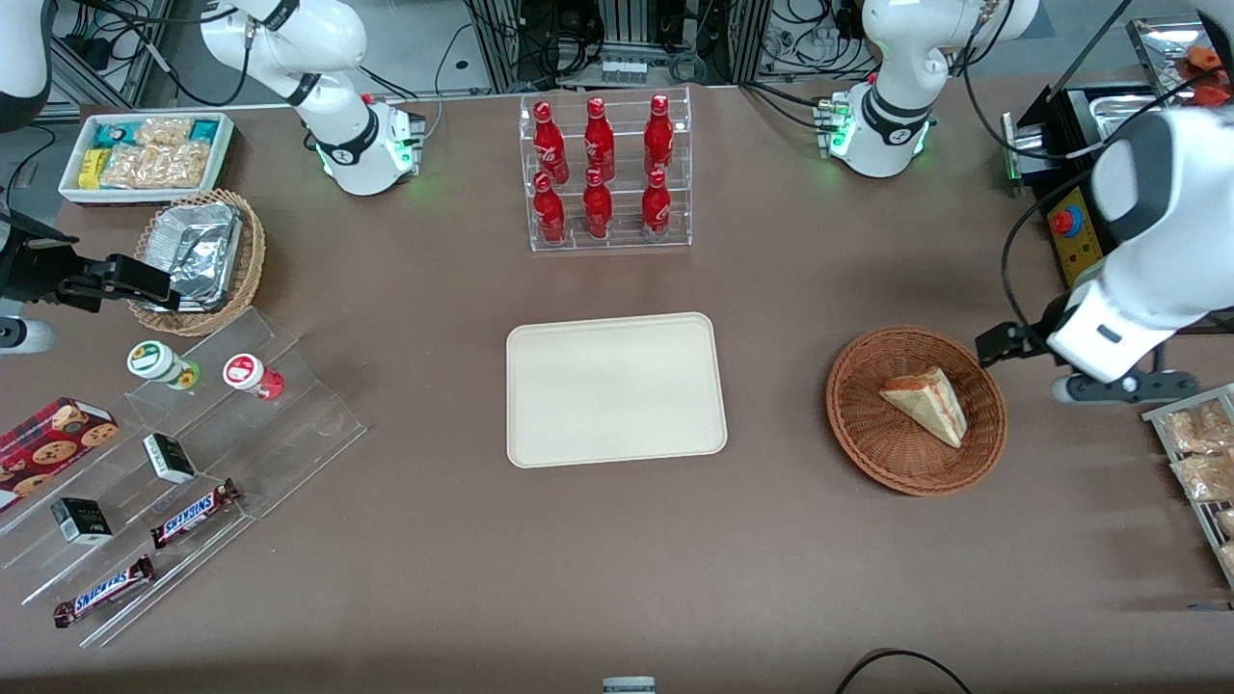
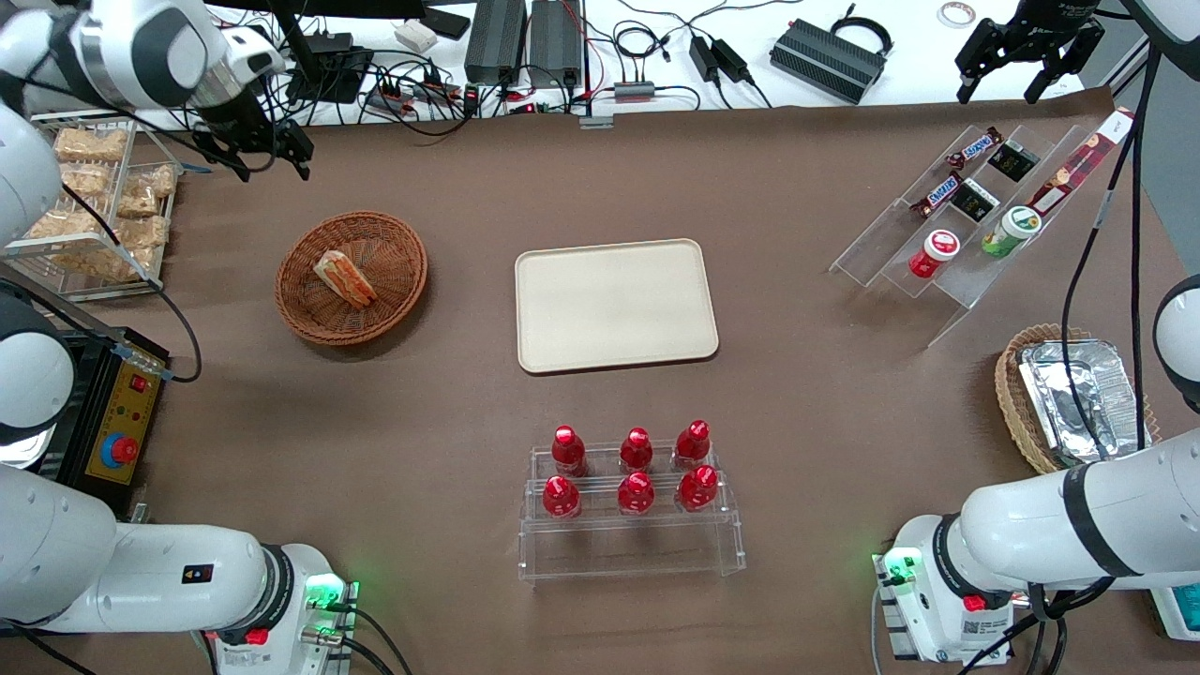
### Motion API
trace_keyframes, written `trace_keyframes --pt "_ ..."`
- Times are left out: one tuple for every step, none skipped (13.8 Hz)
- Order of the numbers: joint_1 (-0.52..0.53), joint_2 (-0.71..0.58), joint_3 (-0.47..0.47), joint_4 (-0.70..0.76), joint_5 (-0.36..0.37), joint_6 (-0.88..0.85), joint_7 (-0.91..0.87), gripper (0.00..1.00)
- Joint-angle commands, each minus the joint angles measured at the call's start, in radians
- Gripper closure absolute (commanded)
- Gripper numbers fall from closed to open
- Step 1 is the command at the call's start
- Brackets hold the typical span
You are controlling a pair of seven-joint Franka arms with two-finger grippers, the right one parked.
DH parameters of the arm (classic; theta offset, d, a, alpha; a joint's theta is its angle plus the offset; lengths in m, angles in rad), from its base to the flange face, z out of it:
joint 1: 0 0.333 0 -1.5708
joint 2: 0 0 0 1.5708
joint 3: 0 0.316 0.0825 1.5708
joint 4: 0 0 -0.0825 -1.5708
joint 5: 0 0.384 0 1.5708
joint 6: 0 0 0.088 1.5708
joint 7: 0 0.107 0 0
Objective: Place sandwich from basket to tray
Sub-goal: 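Lower the open left gripper over the wrapped sandwich in the wicker basket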
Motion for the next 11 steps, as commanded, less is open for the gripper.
trace_keyframes --pt "-0.003 -0.010 0.002 -0.154 0.019 0.187 -0.116 0.00" --pt "-0.004 0.013 0.002 -0.180 0.019 0.252 -0.184 0.00" --pt "-0.006 0.031 0.001 -0.199 0.019 0.303 -0.254 0.00" --pt "-0.010 0.036 0.001 -0.214 0.019 0.317 -0.323 0.00" --pt "-0.006 0.038 0.001 -0.228 0.019 0.323 -0.366 0.00" --pt "-0.006 0.047 0.001 -0.248 0.017 0.349 -0.394 0.00" --pt "-0.006 0.058 0.001 -0.262 0.017 0.387 -0.445 0.00" --pt "-0.007 0.074 0.001 -0.265 0.017 0.412 -0.494 0.00" --pt "-0.010 0.084 0.001 -0.266 0.017 0.421 -0.509 0.00" --pt "-0.012 0.090 -0.001 -0.266 0.017 0.427 -0.516 0.00" --pt "-0.012 0.099 -0.001 -0.266 0.016 0.432 -0.516 0.00"
